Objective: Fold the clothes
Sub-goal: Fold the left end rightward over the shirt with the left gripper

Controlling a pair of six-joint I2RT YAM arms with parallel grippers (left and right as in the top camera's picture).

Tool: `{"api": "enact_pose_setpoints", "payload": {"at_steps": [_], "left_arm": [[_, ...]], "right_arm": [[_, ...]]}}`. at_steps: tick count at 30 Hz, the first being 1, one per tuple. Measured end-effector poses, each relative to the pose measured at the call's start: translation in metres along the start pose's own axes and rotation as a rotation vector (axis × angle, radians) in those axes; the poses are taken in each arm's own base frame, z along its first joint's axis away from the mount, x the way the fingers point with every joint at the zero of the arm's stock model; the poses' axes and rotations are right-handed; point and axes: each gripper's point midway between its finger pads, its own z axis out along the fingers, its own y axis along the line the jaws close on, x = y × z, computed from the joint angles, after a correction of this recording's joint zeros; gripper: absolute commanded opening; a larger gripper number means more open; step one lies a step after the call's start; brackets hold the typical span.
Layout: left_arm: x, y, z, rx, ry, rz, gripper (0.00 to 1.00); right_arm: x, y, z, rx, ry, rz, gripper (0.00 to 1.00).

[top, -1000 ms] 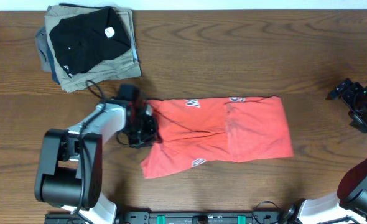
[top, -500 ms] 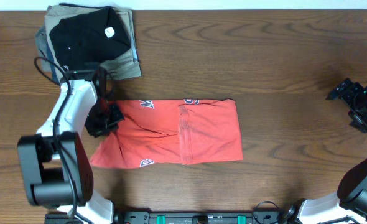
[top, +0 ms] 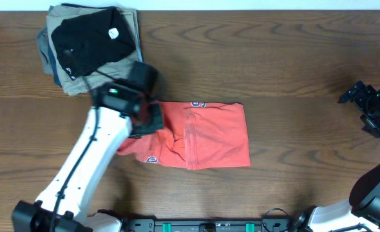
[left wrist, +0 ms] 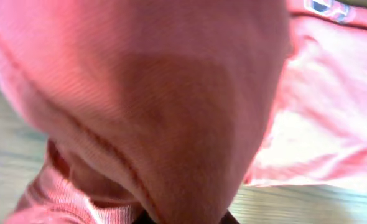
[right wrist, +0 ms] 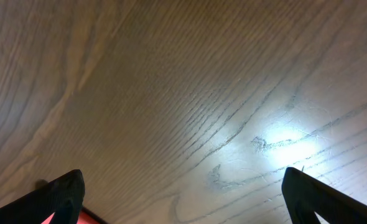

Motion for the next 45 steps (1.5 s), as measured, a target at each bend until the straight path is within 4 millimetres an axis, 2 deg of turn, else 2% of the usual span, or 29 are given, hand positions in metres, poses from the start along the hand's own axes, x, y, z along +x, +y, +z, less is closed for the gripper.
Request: {"api": "enact_pose_setpoints", "payload": {"at_steps": [5, 11, 15, 19, 27, 29, 33, 38, 45], "left_arm": [[0.008, -0.047, 0.017, 0.043, -0.005, 0.068, 0.06], [0.02, -0.089, 0.045, 0.069, 0.016, 0.119, 0.06], [0.032, -0.107, 0.063, 0.061, 0.04, 0.155, 0.06], [0.042, -0.114, 0.069, 0.052, 0.057, 0.187, 0.06], [0.051, -0.105, 0.062, 0.014, 0.093, 0.193, 0.06], [0.05, -0.101, 0.052, -0.015, 0.1, 0.193, 0.06], [0.038, -0.095, 0.018, -0.076, 0.062, 0.197, 0.06], [0.018, -0.111, -0.009, -0.019, -0.035, 0.195, 0.06], [0.013, -0.131, -0.005, 0.037, -0.058, 0.202, 0.06]], "right_arm": [[0.0, 0.0, 0.0, 0.0, 0.0, 0.0, 0.99], [0.0, 0.0, 0.0, 0.0, 0.0, 0.0, 0.99], [0.0, 0.0, 0.0, 0.0, 0.001, 0.0, 0.99], [0.0, 0.0, 0.0, 0.0, 0.0, 0.0, 0.99], [0.0, 0.0, 0.0, 0.0, 0.001, 0.0, 0.99], [0.0, 0.0, 0.0, 0.0, 0.001, 0.0, 0.99], [0.0, 0.0, 0.0, 0.0, 0.0, 0.0, 0.99], [0.0, 0.0, 0.0, 0.0, 0.0, 0.0, 0.99], [0.0, 0.0, 0.0, 0.0, 0.0, 0.0, 0.99]]}}
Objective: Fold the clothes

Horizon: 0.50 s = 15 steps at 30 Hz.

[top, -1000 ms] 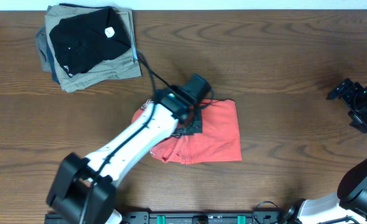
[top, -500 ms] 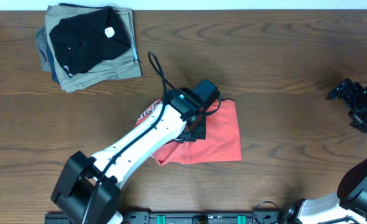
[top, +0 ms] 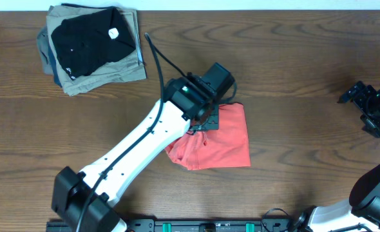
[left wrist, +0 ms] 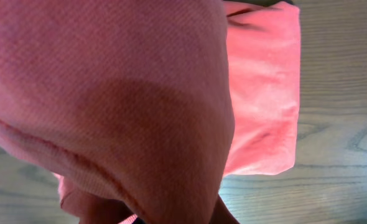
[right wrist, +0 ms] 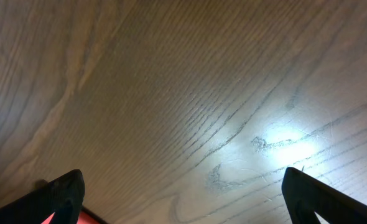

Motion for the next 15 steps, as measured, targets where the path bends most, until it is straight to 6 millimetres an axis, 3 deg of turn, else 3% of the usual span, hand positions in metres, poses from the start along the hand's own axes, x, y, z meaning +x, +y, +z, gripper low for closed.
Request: {"api": "enact_pose_setpoints", "payload": {"at_steps": [11, 15], "left_arm": [[0.024, -0.04, 0.072, -0.013, 0.134, 0.059, 0.06], [0.028, -0.056, 0.081, 0.012, 0.129, 0.084, 0.06]], "right_arm": [[0.0, 0.0, 0.0, 0.0, 0.0, 0.0, 0.99], [0.0, 0.0, 0.0, 0.0, 0.0, 0.0, 0.99]]}}
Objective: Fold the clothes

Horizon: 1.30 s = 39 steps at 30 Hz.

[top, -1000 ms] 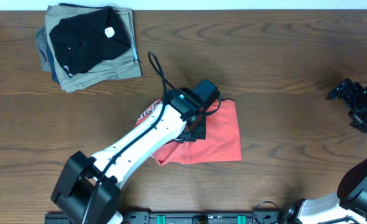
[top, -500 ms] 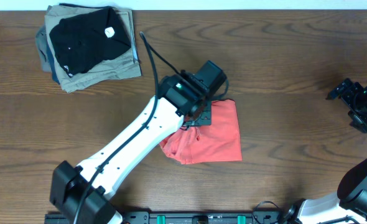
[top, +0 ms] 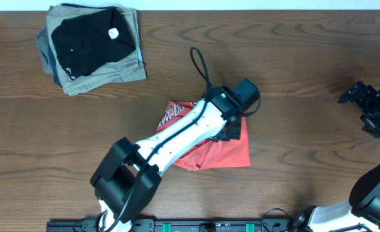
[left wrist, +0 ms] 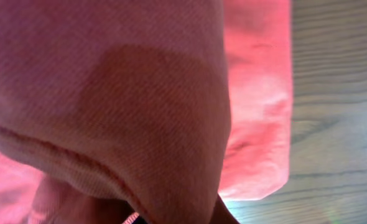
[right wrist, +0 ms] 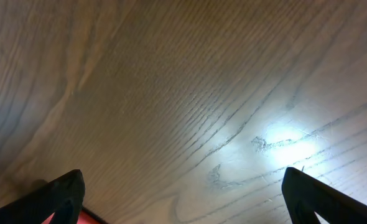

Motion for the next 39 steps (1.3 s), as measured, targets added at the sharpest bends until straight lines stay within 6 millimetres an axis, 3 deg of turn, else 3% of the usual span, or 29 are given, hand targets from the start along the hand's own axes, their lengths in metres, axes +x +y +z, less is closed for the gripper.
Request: {"api": "enact_pose_setpoints", "payload": {"at_steps": [6, 11, 15, 19, 24, 34, 39], "left_arm": [[0.002, -0.006, 0.0, 0.012, -0.005, 0.01, 0.06], [0.016, 0.019, -0.006, -0.088, 0.062, -0.005, 0.06], [0.01, 0.032, -0.027, -0.153, 0.051, -0.019, 0.06], [-0.007, 0.024, -0.048, -0.132, -0.015, -0.028, 0.06], [-0.012, 0.015, -0.053, -0.109, -0.048, -0.021, 0.06], [-0.014, -0.022, -0.051, -0.035, -0.119, 0.037, 0.06], [-0.006, -0.034, -0.025, -0.058, -0.088, 0.051, 0.06]], "right_arm": [[0.0, 0.0, 0.0, 0.0, 0.0, 0.0, 0.99], [0.0, 0.0, 0.0, 0.0, 0.0, 0.0, 0.99], [0.0, 0.0, 0.0, 0.0, 0.0, 0.0, 0.99], [0.0, 0.0, 0.0, 0.0, 0.0, 0.0, 0.99], [0.0, 0.0, 0.0, 0.0, 0.0, 0.0, 0.99], [0.0, 0.0, 0.0, 0.0, 0.0, 0.0, 0.99], [0.0, 0.0, 0.0, 0.0, 0.0, 0.0, 0.99]]}}
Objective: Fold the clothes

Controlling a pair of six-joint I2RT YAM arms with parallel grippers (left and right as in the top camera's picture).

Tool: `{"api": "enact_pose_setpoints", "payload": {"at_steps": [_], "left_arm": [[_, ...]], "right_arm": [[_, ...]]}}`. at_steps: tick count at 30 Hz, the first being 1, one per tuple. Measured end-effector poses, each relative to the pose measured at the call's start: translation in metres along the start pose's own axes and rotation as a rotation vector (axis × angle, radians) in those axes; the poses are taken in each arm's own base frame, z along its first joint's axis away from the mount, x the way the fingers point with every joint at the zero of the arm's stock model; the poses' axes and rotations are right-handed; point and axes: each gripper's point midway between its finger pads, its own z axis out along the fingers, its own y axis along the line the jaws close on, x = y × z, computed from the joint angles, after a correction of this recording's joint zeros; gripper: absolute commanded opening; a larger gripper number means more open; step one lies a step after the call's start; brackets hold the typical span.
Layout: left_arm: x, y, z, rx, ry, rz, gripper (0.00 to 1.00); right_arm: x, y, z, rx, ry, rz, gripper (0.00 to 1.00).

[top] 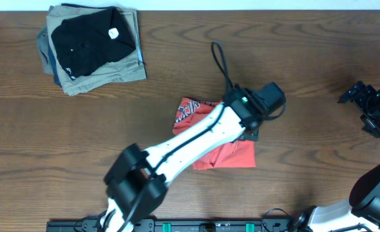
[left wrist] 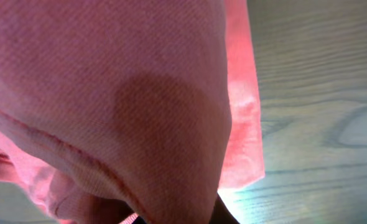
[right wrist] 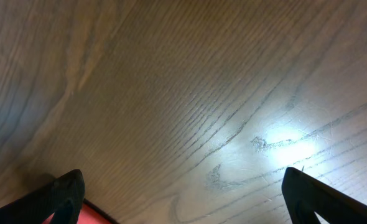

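The red garment (top: 232, 154) lies mid-table, doubled over on itself, with a printed patch (top: 191, 111) showing at its left end. My left gripper (top: 259, 115) hovers over the garment's right edge, shut on a fold of the red cloth. In the left wrist view that red cloth (left wrist: 109, 93) drapes over the gripper (left wrist: 177, 218) and hides the fingers. My right gripper (top: 370, 109) rests at the far right edge of the table. It is open over bare wood, its dark fingertips (right wrist: 65, 193) wide apart.
A stack of folded clothes (top: 93, 45), black on top of tan, sits at the back left corner. The left arm (top: 177, 145) stretches diagonally across the front middle. Brown wooden table (top: 319, 64) surrounds the garment.
My left gripper has moved a little farther right with the cloth, from over the garment's right part to its right edge. The folded garment has shifted slightly right. The right arm has not moved.
At first the garment lay spread wide and my left gripper held its left end. Then the gripper held that end over the garment's middle, then over its right part. Now the left end lies carried across to the right edge, and the garment is half as wide.
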Motion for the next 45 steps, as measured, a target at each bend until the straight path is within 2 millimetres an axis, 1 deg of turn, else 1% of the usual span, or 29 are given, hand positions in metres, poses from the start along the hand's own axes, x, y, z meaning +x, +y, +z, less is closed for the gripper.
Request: {"api": "enact_pose_setpoints", "payload": {"at_steps": [4, 6, 10, 12, 14, 16, 17, 20, 21, 23, 27, 29, 30, 32, 34, 35, 37, 39, 41, 43, 45], "left_arm": [[0.004, -0.004, 0.03, -0.034, 0.037, 0.005, 0.06], [0.005, -0.005, 0.041, -0.044, 0.046, 0.006, 0.06], [0.002, -0.01, 0.052, -0.038, 0.04, -0.001, 0.06], [0.0, -0.012, 0.054, -0.03, 0.033, -0.007, 0.07], [-0.002, -0.013, 0.054, -0.026, 0.028, -0.011, 0.1], [-0.002, -0.014, 0.054, -0.025, 0.027, -0.019, 0.17], [-0.002, -0.014, 0.054, -0.025, 0.028, -0.017, 0.28], [-0.001, -0.014, 0.054, -0.026, 0.027, -0.016, 0.47], [-0.001, -0.014, 0.054, -0.026, 0.03, -0.011, 0.5], [0.002, -0.013, 0.054, -0.026, 0.04, 0.0, 0.51], [0.011, -0.005, 0.052, -0.058, 0.08, 0.021, 0.51], [0.013, -0.004, 0.05, -0.061, 0.084, 0.038, 0.51], [0.013, -0.004, 0.047, -0.057, 0.082, 0.049, 0.51], [0.012, -0.005, 0.035, -0.04, 0.068, 0.065, 0.52], [0.008, -0.006, 0.018, -0.01, 0.037, 0.07, 0.52], [0.004, -0.007, 0.003, 0.016, 0.009, 0.07, 0.54], [-0.001, -0.008, -0.025, 0.063, -0.043, 0.073, 0.64], [-0.005, -0.008, -0.056, 0.116, -0.102, 0.079, 0.68], [-0.008, -0.006, -0.083, 0.156, -0.156, 0.09, 0.68], [-0.008, -0.003, -0.099, 0.175, -0.184, 0.094, 0.69], [-0.006, 0.0, -0.104, 0.175, -0.185, 0.099, 0.73]], "right_arm": [[0.0, 0.0, 0.0, 0.0, 0.0, 0.0, 0.99], [0.0, 0.0, 0.0, 0.0, 0.0, 0.0, 0.99], [0.0, 0.0, 0.0, 0.0, 0.0, 0.0, 0.99], [0.0, 0.0, 0.0, 0.0, 0.0, 0.0, 0.99], [0.0, 0.0, 0.0, 0.0, 0.0, 0.0, 0.99], [0.0, 0.0, 0.0, 0.0, 0.0, 0.0, 0.99], [0.0, 0.0, 0.0, 0.0, 0.0, 0.0, 0.99], [0.0, 0.0, 0.0, 0.0, 0.0, 0.0, 0.99], [0.0, 0.0, 0.0, 0.0, 0.0, 0.0, 0.99], [0.0, 0.0, 0.0, 0.0, 0.0, 0.0, 0.99], [0.0, 0.0, 0.0, 0.0, 0.0, 0.0, 0.99], [0.0, 0.0, 0.0, 0.0, 0.0, 0.0, 0.99], [0.0, 0.0, 0.0, 0.0, 0.0, 0.0, 0.99], [0.0, 0.0, 0.0, 0.0, 0.0, 0.0, 0.99], [0.0, 0.0, 0.0, 0.0, -0.001, 0.0, 0.99], [0.0, 0.0, 0.0, 0.0, 0.0, 0.0, 0.99], [0.0, 0.0, 0.0, 0.0, 0.0, 0.0, 0.99], [0.0, 0.0, 0.0, 0.0, 0.0, 0.0, 0.99], [0.0, 0.0, 0.0, 0.0, 0.0, 0.0, 0.99], [0.0, 0.0, 0.0, 0.0, 0.0, 0.0, 0.99], [0.0, 0.0, 0.0, 0.0, 0.0, 0.0, 0.99]]}}
